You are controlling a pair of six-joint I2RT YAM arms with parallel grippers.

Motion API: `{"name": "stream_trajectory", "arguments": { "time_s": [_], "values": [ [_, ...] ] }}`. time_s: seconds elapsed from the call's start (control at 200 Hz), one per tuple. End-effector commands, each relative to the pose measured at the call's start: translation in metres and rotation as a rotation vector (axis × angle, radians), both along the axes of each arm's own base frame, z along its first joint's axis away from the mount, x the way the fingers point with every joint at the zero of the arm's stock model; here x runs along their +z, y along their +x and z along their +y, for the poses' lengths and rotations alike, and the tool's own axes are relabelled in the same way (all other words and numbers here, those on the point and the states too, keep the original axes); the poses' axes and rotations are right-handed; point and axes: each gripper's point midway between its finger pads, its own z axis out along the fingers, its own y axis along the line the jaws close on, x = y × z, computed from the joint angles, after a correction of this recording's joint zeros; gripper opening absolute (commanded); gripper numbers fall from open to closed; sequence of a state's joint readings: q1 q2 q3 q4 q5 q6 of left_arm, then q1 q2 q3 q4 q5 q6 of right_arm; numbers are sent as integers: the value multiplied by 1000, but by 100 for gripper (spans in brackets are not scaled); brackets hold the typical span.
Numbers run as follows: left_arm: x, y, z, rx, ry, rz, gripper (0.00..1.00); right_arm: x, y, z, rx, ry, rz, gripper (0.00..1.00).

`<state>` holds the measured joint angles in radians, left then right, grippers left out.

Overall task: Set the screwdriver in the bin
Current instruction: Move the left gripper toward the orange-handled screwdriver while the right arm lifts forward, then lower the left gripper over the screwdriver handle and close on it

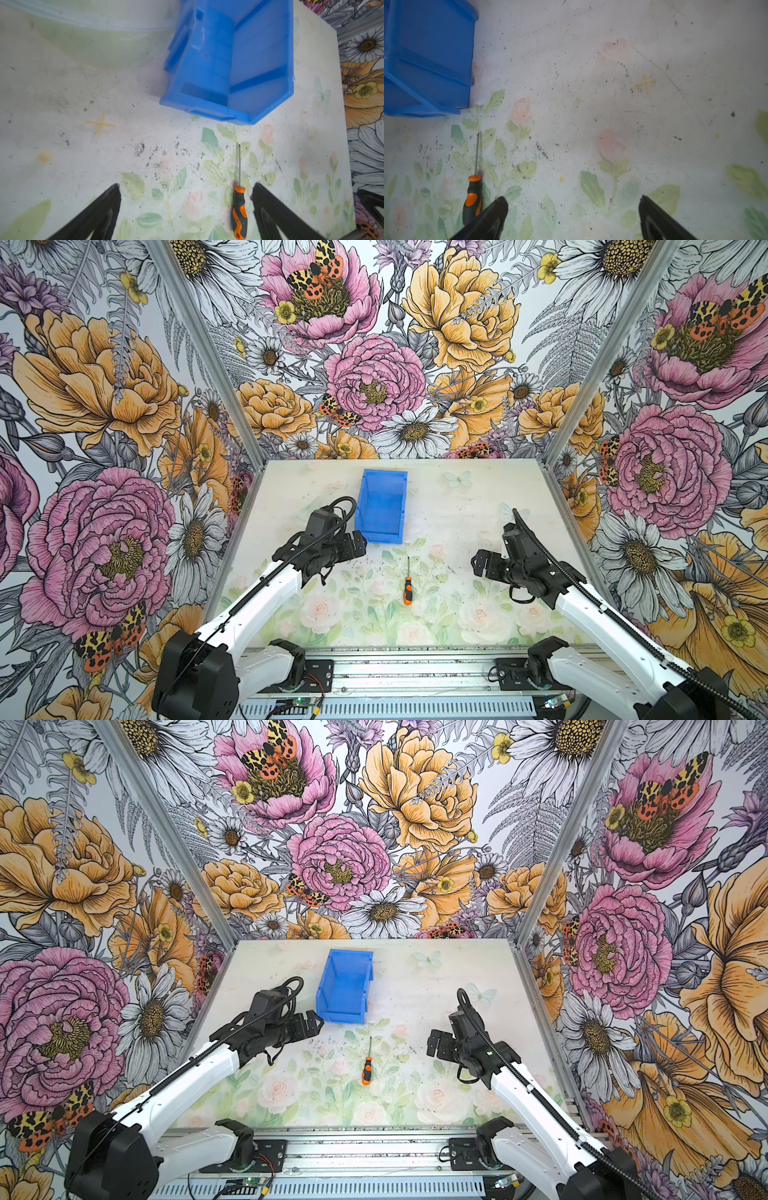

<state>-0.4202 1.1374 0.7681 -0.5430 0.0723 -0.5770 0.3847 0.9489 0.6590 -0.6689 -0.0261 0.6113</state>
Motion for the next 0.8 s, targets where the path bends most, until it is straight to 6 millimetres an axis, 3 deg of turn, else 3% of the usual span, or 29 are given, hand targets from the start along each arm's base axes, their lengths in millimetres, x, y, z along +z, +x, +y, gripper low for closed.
{"name": "stream_trajectory", "arguments": {
  "time_s": [0.0,0.385,0.796],
  "values": [
    [-8,-19,-9,78,-29,66,99,4,-4,20,143,33,-31,100],
    [-33,-43,-60,62,-8,167,97,5,-16,38,213,144,-81,99],
    [-63,-49,-115,-24,104,227,85,1,-21,35,199,150,-85,99]
  ]
}}
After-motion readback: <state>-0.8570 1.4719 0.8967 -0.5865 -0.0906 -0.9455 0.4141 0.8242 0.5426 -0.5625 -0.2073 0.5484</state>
